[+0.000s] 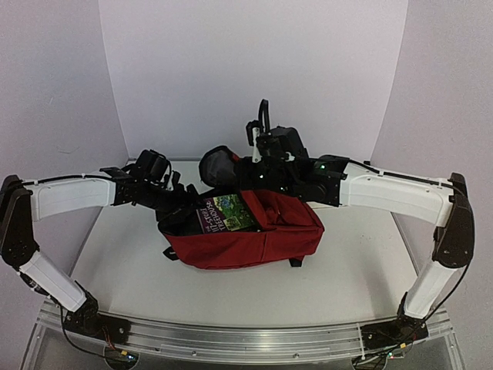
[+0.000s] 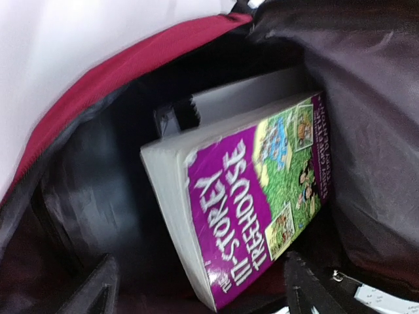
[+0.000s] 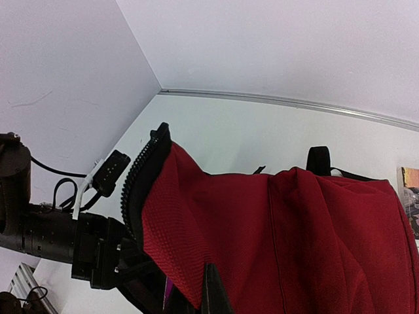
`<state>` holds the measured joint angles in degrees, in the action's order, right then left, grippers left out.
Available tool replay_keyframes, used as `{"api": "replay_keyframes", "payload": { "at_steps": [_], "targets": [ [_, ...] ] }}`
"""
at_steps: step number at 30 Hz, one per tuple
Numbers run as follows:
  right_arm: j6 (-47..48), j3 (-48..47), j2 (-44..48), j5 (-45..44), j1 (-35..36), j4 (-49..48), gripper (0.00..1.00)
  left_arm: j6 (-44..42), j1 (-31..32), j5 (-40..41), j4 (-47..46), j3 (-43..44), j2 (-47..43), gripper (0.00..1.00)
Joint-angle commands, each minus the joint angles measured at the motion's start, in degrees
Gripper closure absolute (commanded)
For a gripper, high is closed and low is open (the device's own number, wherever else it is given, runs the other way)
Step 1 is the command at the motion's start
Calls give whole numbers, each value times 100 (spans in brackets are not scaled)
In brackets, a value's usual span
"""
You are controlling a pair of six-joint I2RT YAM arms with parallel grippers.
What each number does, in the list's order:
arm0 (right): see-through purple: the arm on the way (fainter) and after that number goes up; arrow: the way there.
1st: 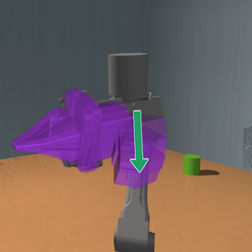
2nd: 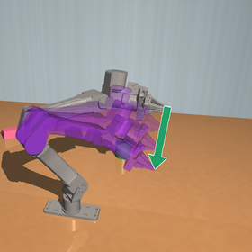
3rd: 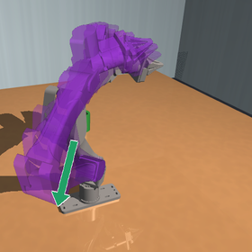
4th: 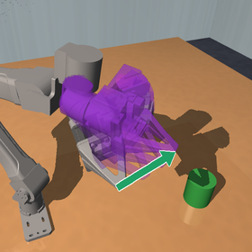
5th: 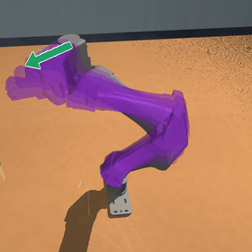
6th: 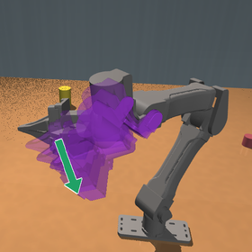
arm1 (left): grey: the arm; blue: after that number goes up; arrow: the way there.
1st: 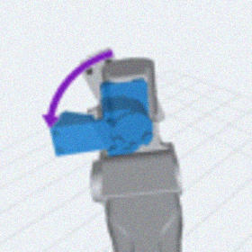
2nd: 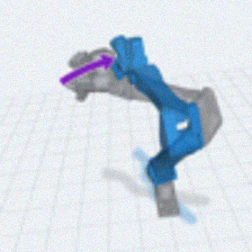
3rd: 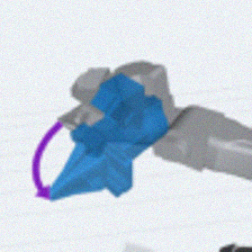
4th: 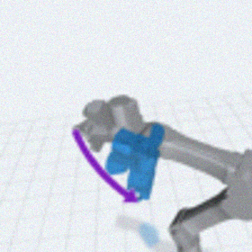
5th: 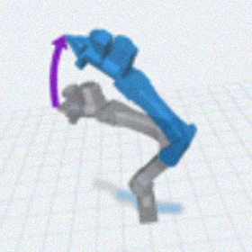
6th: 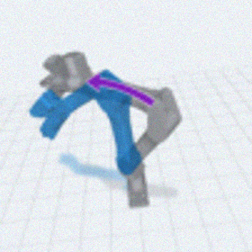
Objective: Pack the student bag
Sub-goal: Place the book in the student bag.
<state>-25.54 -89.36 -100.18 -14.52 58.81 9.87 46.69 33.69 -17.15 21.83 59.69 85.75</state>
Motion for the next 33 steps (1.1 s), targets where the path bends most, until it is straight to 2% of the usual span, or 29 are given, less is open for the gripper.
{"api": "replay_keyframes", "payload": {
  "at_steps": [1,4,7,12,19,23,27,30,33],
  "targets": [
    [24,-338,86,-69,40,-736,100,382,-1,-626,-647,-400,-159,22],
    [23,-347,95,-32,36,-738,100,604,49,-927,-1249,-465,31,38],
    [58,-354,95,2,41,-741,100,650,152,-1044,-1435,-298,379,49],
    [76,-266,153,5,38,-748,100,684,484,-1193,-1691,324,1144,63],
    [-8,-110,194,68,37,-808,100,757,802,-1289,-2380,1317,2126,73],
    [-60,-52,183,119,39,-826,100,807,806,-1305,-2510,1419,2346,74],
    [-56,30,205,1,36,-828,100,589,800,-957,-2103,1333,2068,72],
    [-56,113,201,-53,40,-827,100,349,782,-455,-1650,1151,1619,65],
    [-144,286,217,-146,37,-824,100,161,690,-55,-1254,863,994,53]
  ]
}}
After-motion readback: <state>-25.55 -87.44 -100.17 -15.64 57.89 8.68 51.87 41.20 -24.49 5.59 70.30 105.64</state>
